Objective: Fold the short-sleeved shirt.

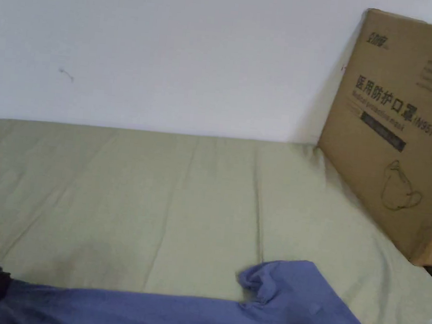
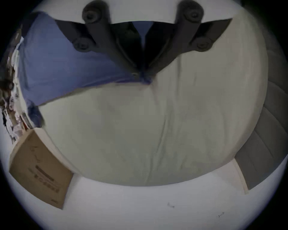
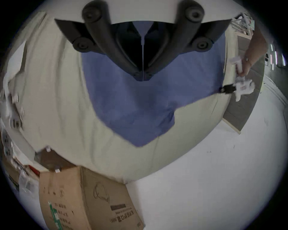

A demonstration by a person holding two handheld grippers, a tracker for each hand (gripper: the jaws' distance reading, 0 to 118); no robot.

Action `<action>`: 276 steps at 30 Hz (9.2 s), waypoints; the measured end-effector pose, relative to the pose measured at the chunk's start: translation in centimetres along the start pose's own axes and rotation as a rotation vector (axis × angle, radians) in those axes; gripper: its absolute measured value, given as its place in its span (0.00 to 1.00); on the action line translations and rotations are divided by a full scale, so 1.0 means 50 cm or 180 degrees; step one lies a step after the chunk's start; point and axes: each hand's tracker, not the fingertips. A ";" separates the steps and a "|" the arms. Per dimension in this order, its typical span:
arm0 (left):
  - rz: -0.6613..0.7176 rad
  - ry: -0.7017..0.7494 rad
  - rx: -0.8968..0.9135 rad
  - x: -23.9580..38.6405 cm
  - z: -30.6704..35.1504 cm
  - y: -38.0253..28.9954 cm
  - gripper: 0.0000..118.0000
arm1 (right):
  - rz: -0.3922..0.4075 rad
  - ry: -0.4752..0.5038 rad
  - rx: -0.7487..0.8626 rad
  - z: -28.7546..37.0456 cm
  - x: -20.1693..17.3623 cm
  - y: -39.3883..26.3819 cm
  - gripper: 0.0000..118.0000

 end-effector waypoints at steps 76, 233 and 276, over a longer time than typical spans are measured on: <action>0.0172 0.0216 0.0565 0.030 0.198 0.098 0.00 | 0.0742 -0.0740 0.0380 -0.063 -0.208 0.327 0.00; 0.0951 0.0367 -0.0456 0.015 0.169 -0.412 0.92 | -0.0198 -0.0005 -0.0245 0.208 0.075 -0.195 0.00; 0.0722 -0.0065 -0.0261 0.069 0.488 -0.552 0.00 | 0.0437 -0.0508 -0.1234 0.300 0.203 -0.255 0.06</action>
